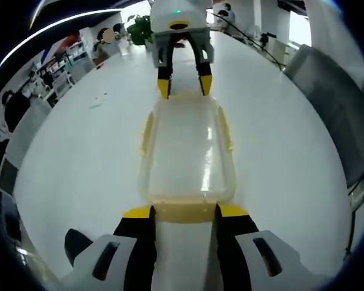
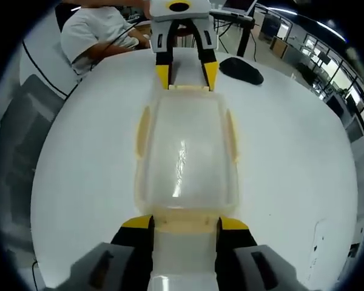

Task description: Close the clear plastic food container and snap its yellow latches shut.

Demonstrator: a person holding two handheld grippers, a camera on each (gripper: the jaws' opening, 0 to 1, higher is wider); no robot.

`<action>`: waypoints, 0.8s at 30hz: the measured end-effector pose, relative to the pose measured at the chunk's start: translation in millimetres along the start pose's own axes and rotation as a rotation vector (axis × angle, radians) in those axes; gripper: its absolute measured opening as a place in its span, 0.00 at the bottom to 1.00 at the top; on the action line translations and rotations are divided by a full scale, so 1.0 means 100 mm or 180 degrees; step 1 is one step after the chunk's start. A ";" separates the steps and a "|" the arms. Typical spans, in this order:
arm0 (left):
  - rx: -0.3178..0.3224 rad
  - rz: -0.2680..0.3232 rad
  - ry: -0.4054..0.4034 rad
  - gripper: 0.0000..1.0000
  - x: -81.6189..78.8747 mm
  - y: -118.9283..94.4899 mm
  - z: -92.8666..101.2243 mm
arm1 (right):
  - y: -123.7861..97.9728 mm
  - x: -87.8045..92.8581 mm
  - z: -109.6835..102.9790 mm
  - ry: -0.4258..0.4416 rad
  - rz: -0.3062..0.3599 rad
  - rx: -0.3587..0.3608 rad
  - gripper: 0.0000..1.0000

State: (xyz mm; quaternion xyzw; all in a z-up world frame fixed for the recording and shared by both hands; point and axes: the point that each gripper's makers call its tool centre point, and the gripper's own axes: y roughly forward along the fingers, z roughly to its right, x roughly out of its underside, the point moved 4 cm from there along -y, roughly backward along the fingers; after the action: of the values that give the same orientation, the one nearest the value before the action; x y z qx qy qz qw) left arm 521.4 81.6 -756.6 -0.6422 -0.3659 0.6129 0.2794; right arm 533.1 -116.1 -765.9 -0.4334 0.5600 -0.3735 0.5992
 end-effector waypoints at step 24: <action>0.0251 -0.0054 -0.0087 0.37 -0.01 0.03 0.00 | 0.00 -0.01 0.01 -0.0016 -0.0179 -0.0040 0.38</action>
State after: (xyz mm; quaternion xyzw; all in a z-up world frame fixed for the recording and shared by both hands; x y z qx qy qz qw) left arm 522.0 79.2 -759.0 -0.6192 -0.3506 0.6332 0.3047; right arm 534.4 -115.5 -765.2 -0.4537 0.5485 -0.3855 0.5871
